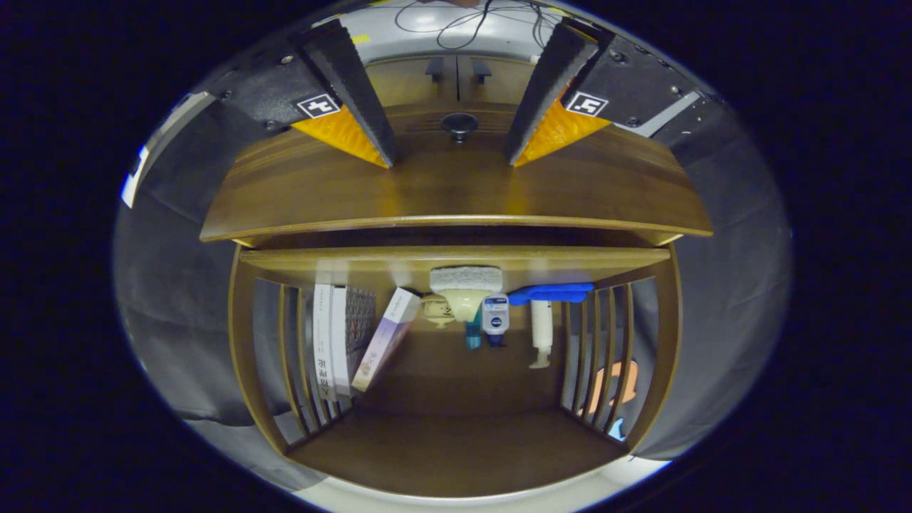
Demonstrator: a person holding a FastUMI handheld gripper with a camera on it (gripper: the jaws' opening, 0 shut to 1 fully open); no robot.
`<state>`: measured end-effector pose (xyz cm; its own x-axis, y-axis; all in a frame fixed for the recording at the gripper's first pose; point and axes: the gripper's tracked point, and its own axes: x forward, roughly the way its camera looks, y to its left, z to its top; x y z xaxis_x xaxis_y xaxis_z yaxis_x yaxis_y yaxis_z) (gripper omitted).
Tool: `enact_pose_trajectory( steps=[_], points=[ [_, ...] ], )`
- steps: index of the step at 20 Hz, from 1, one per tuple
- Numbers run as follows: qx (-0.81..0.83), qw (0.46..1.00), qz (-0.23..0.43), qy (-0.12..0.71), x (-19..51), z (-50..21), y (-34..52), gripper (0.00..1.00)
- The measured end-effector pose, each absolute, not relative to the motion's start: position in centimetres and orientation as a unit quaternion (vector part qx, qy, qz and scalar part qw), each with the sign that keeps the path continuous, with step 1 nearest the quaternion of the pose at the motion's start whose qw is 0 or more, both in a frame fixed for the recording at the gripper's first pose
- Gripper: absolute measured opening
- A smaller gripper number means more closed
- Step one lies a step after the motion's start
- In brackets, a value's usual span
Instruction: Pull open the drawer, take out the items inside it, and place them on the countertop above the cabinet.
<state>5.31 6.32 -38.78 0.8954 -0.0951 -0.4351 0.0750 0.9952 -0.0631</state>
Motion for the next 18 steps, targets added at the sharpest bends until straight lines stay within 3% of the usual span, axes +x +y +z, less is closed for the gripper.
enact_pose_trajectory(
  steps=[18],
  points=[
    [-0.060,0.974,-0.052,0.211,10.5,-39.9,5.8,1.00]
  ],
)
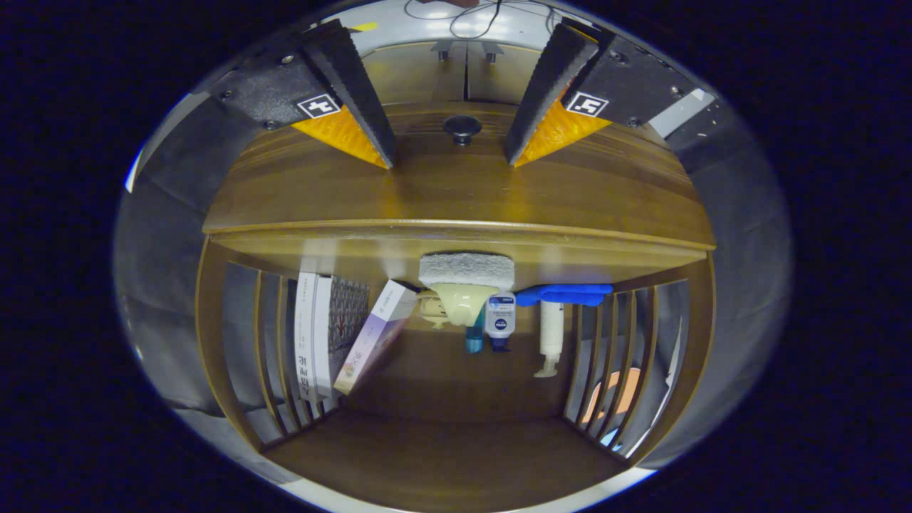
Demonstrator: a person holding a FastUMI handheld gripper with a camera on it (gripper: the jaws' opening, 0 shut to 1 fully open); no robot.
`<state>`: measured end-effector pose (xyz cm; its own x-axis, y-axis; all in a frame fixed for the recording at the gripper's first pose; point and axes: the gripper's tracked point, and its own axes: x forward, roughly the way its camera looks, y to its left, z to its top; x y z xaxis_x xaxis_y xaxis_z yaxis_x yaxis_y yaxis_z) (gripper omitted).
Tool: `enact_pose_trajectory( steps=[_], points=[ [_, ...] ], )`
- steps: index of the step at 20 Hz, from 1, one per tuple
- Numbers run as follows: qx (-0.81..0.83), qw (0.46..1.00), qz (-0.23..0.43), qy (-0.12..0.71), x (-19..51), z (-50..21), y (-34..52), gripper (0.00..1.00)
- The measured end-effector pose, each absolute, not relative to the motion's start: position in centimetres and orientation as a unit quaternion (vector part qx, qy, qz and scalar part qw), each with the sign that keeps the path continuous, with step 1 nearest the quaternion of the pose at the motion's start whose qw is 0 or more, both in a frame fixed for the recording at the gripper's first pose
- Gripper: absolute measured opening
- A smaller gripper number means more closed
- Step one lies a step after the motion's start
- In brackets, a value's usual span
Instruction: Pull open the drawer, take out the items inside it, and place them on the countertop above the cabinet.
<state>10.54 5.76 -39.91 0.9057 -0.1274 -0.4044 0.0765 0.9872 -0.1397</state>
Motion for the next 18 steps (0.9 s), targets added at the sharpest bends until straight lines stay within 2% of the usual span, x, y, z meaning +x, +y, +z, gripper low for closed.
enact_pose_trajectory(
  steps=[7,12,18],
  points=[
    [-0.049,0.975,-0.034,0.213,10.2,-39.1,5.9,1.00],
    [-0.049,0.985,0.000,0.165,9.2,-32.5,5.0,1.00],
    [-0.028,0.993,0.006,0.117,7.2,-21.4,2.8,1.00]
  ],
)
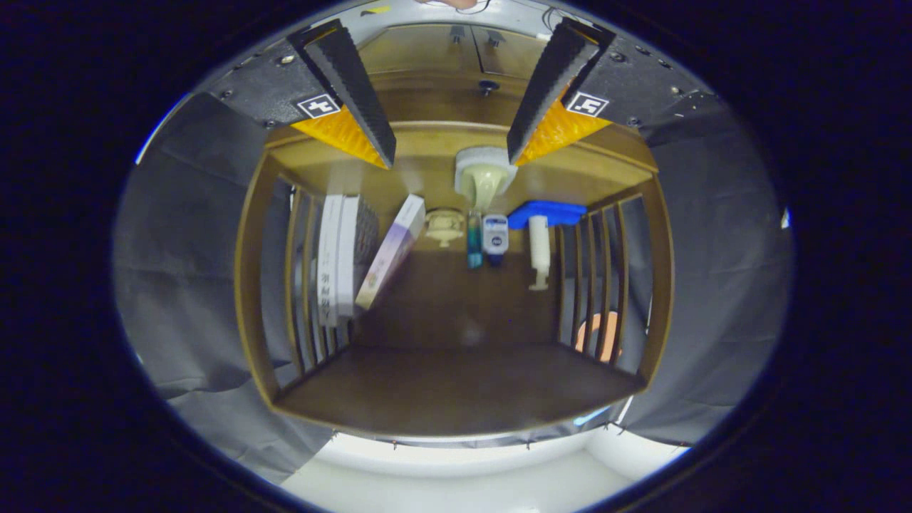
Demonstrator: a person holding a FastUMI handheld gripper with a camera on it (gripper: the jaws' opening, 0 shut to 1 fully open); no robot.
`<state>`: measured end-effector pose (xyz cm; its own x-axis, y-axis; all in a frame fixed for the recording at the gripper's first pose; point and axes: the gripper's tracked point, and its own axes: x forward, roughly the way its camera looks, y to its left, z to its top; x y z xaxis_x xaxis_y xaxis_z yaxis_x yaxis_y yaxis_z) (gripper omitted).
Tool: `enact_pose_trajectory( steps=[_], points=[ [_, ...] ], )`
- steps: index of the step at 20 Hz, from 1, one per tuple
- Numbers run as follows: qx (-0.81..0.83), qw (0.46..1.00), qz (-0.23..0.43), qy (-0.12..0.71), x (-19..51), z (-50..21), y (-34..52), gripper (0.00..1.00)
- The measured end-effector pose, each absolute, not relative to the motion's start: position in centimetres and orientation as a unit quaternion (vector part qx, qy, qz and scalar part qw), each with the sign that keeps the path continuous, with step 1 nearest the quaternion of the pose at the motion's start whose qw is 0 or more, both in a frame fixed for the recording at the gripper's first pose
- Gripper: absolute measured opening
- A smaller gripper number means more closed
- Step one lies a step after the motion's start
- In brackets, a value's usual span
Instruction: Pull open the drawer, take out the items inside it, and place them on the countertop above the cabinet.
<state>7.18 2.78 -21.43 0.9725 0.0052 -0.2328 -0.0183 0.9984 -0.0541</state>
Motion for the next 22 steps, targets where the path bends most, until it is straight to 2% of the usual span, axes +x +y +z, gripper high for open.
enact_pose_trajectory(
  steps=[12,22],
  points=[
    [-0.048,0.998,0.050,0.008,0.7,-2.8,2.2,1.00],
    [-0.041,0.999,0.020,-0.003,-2.6,1.3,-1.8,1.00]
  ],
)
